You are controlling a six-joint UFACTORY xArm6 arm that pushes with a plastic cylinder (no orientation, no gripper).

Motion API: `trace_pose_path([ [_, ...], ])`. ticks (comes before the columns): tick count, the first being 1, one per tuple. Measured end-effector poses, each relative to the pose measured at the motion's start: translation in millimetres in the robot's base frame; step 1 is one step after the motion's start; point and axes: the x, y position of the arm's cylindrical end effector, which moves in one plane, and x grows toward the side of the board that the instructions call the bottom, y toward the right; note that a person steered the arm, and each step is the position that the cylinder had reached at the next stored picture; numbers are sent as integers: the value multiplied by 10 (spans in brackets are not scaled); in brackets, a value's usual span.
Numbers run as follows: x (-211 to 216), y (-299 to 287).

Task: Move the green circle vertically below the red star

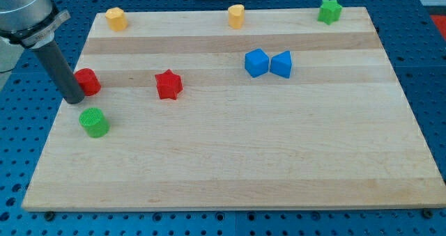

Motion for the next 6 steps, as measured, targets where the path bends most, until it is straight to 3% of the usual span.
trace_pose_path([
  [3,656,395],
  [6,677,610],
])
